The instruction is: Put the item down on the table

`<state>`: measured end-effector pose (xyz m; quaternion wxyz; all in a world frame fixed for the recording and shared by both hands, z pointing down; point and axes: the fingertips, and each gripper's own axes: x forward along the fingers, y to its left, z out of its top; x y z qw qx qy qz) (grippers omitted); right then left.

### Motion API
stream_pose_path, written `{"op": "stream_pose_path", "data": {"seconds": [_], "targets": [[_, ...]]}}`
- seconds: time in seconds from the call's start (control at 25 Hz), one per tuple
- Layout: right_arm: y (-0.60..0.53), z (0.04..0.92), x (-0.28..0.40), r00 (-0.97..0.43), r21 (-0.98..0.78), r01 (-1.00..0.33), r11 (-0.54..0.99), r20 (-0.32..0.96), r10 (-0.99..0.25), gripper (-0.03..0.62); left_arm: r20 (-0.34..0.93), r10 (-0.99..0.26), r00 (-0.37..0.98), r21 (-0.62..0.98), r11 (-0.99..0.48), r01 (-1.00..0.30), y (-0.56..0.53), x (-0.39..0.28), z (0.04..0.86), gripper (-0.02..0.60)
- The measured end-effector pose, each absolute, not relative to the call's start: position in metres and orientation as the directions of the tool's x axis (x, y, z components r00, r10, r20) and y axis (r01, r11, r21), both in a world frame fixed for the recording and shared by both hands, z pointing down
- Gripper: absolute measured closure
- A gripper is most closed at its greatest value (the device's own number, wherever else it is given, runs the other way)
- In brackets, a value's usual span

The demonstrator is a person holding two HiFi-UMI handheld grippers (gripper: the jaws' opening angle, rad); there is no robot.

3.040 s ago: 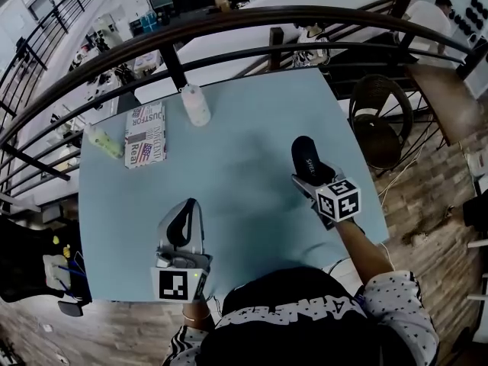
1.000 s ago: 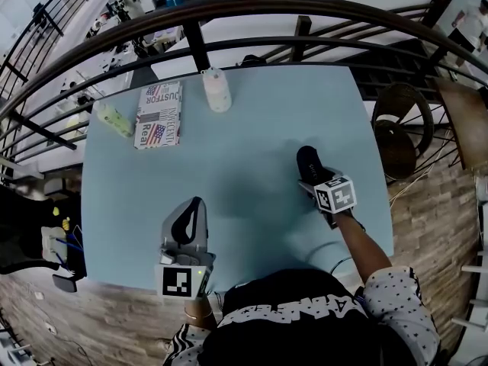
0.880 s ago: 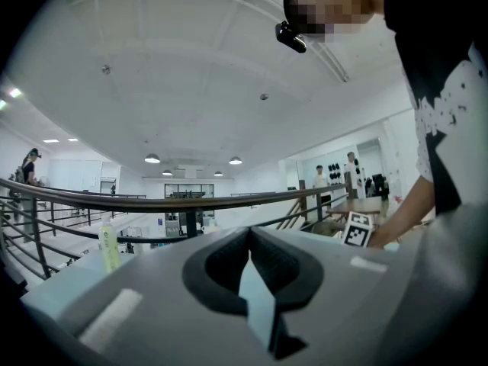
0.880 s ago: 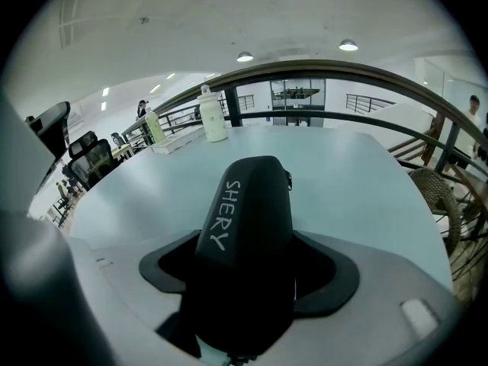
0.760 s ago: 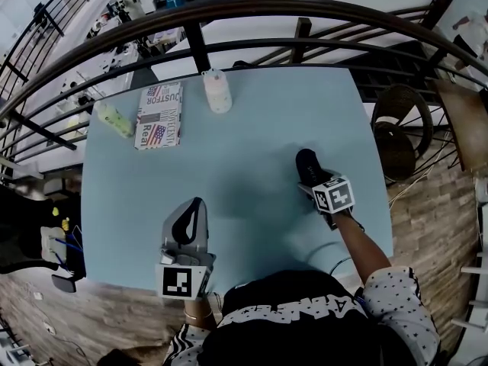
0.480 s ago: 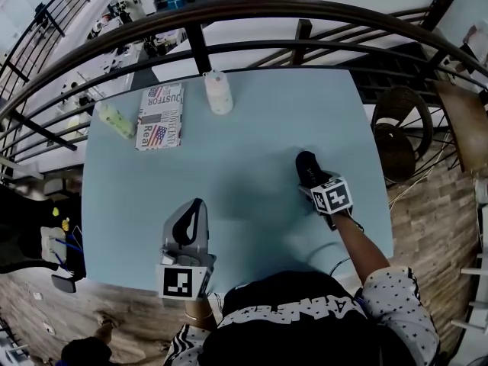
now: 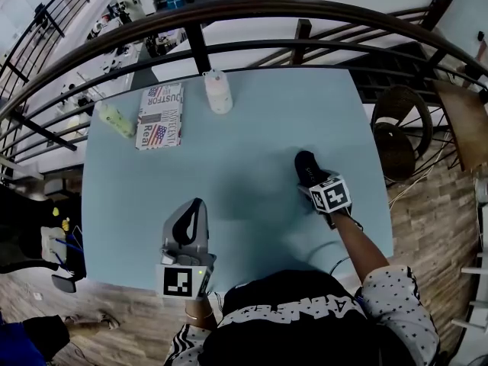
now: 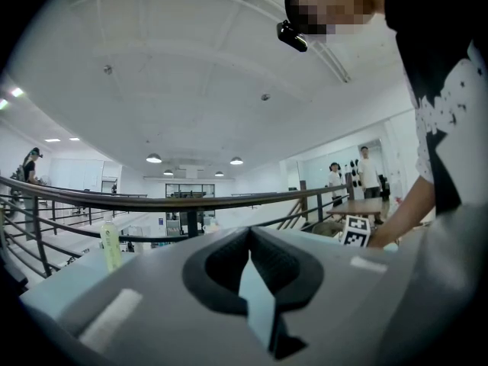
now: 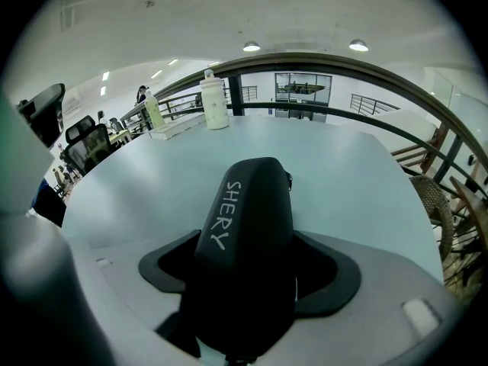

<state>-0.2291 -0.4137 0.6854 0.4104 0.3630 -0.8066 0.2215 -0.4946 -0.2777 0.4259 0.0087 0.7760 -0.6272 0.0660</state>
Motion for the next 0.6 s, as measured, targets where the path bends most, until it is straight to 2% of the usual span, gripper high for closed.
{"op": "stream_pose_path", "data": {"seconds": [0.6], "targets": [[-0.4151, 0.6851, -0.2257, -0.411, -0.085, -0.791, 0.606, 0.808, -0.423, 0.217, 0.105, -0.972, 0.212, -0.068, -0.219, -0.973, -0.2727, -0.4923, 0.4254, 0.581]]}}
